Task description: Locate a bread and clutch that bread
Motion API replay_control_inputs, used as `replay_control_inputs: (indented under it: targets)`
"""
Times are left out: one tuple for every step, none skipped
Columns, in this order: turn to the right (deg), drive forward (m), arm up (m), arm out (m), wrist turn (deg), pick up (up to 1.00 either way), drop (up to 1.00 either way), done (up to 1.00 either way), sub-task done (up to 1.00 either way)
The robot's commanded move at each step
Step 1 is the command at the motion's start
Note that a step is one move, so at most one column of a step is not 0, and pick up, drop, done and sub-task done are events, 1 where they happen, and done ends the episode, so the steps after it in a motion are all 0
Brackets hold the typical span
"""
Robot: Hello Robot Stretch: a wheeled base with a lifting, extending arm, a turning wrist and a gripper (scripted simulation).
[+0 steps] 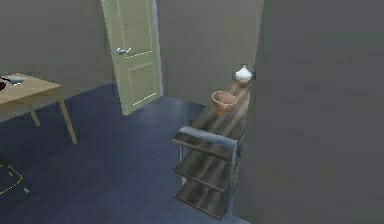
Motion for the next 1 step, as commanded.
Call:
replay_control_inputs:
  targets:
    - [0.0,0.0,0.0,0.0,45.0,0.0,0.0,0.0,0.0]
